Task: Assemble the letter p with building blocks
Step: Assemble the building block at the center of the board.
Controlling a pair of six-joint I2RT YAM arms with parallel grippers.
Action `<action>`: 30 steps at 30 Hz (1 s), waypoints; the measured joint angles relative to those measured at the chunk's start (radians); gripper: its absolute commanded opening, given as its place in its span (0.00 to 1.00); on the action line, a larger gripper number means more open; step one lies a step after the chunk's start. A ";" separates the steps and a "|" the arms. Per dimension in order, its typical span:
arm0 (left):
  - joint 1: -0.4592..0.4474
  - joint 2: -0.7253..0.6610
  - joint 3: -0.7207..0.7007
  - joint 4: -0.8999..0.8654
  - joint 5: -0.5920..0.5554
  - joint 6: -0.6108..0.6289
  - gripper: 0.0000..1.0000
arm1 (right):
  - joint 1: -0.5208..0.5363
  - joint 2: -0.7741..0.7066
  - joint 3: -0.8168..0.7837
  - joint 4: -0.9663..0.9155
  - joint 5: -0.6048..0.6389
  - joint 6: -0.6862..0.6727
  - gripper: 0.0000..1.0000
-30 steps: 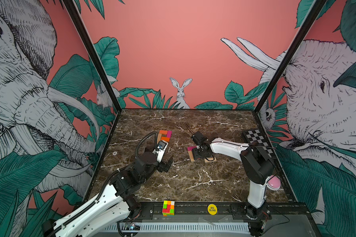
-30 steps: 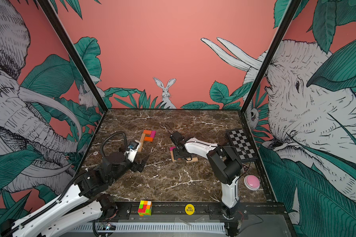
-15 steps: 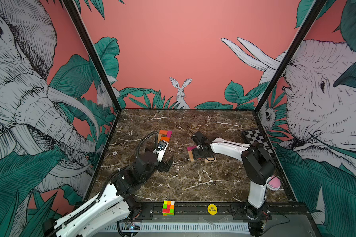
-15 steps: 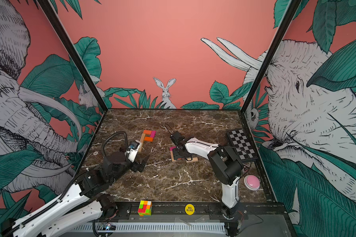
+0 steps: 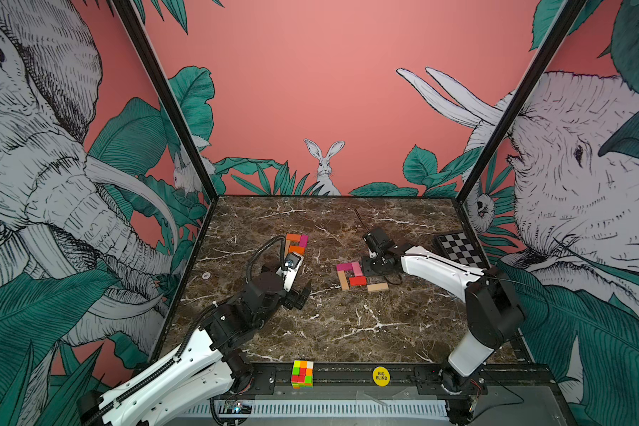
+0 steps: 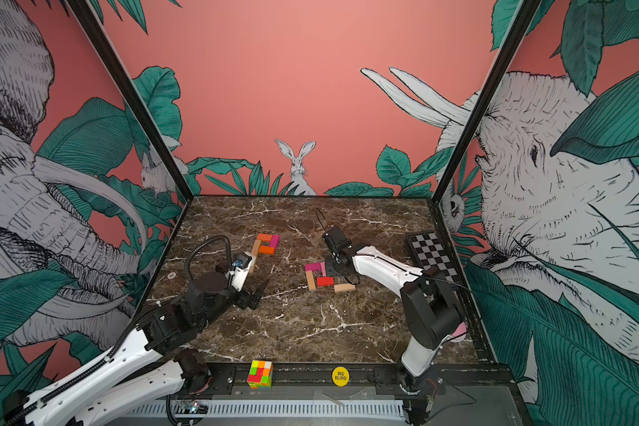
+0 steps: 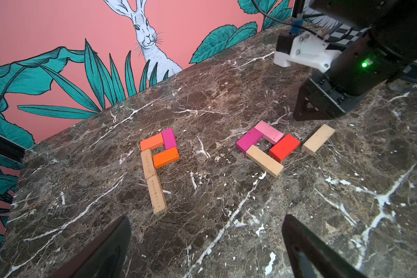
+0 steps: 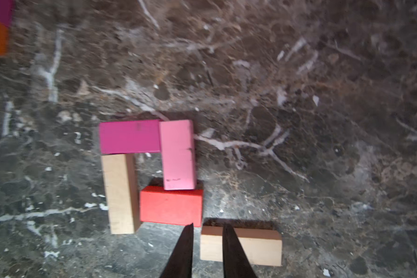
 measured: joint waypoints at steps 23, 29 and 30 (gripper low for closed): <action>0.000 0.021 0.000 0.000 0.030 -0.003 1.00 | -0.010 0.134 -0.009 0.065 -0.068 0.008 0.19; 0.000 0.021 0.000 0.000 0.033 -0.003 1.00 | -0.010 0.140 -0.009 0.066 -0.080 0.011 0.19; 0.000 0.021 0.000 0.000 0.033 -0.003 1.00 | -0.010 0.140 -0.009 0.067 -0.082 0.011 0.19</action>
